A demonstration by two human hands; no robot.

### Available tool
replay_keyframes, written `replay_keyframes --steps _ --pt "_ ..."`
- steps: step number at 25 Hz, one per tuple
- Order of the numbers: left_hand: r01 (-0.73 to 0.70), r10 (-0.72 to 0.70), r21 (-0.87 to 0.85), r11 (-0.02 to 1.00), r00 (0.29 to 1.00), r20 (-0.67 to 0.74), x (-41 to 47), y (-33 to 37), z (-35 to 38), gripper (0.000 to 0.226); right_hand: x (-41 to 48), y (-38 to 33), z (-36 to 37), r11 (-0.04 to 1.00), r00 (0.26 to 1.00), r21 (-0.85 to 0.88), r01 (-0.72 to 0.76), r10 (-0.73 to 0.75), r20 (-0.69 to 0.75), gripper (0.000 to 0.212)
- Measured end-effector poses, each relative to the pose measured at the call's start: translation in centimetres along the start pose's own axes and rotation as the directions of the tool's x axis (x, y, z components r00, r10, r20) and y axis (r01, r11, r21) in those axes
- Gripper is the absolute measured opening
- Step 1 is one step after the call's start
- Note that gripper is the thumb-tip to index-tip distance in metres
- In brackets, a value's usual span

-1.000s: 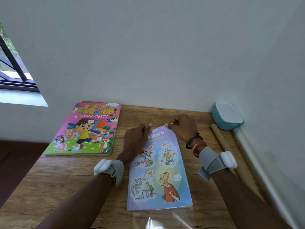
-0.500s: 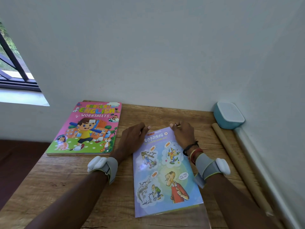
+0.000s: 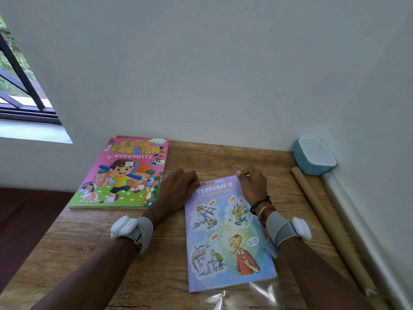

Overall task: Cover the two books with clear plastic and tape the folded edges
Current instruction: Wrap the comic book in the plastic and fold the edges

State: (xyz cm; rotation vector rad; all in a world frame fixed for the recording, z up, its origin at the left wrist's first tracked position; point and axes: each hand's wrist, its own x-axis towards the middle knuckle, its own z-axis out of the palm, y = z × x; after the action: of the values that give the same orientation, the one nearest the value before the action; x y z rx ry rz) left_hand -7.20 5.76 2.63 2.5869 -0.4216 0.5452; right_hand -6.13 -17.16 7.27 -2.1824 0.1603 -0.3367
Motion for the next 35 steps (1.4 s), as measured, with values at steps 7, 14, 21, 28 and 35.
replay_keyframes --steps 7,14,21,28,35 --pt "-0.06 0.061 0.021 0.998 0.997 -0.052 -0.6 0.3 0.0 0.042 0.0 1.5 0.8 0.993 0.992 -0.036 -0.111 0.113 0.052 0.023" --pt "-0.149 0.157 0.193 0.97 0.987 -0.026 -0.3 1.3 -1.0 0.026 -0.5 2.2 0.0 0.939 0.998 -0.341 -0.045 0.058 0.029 0.024" --pt "-0.15 0.136 0.104 0.983 0.982 0.132 0.6 5.9 1.5 0.033 -1.3 2.9 0.3 0.829 0.991 -0.543 0.135 -0.123 0.058 0.022" --pt "-0.139 0.137 0.194 0.971 0.99 0.022 -1.0 7.4 3.4 0.011 -4.4 1.5 3.2 0.589 0.827 -0.583 0.559 -0.443 0.345 0.021" --pt "-0.018 0.004 0.266 0.964 0.999 0.053 -1.4 7.7 2.7 0.014 -5.0 3.7 1.2 0.696 0.922 -0.605 0.387 -0.305 0.239 0.053"
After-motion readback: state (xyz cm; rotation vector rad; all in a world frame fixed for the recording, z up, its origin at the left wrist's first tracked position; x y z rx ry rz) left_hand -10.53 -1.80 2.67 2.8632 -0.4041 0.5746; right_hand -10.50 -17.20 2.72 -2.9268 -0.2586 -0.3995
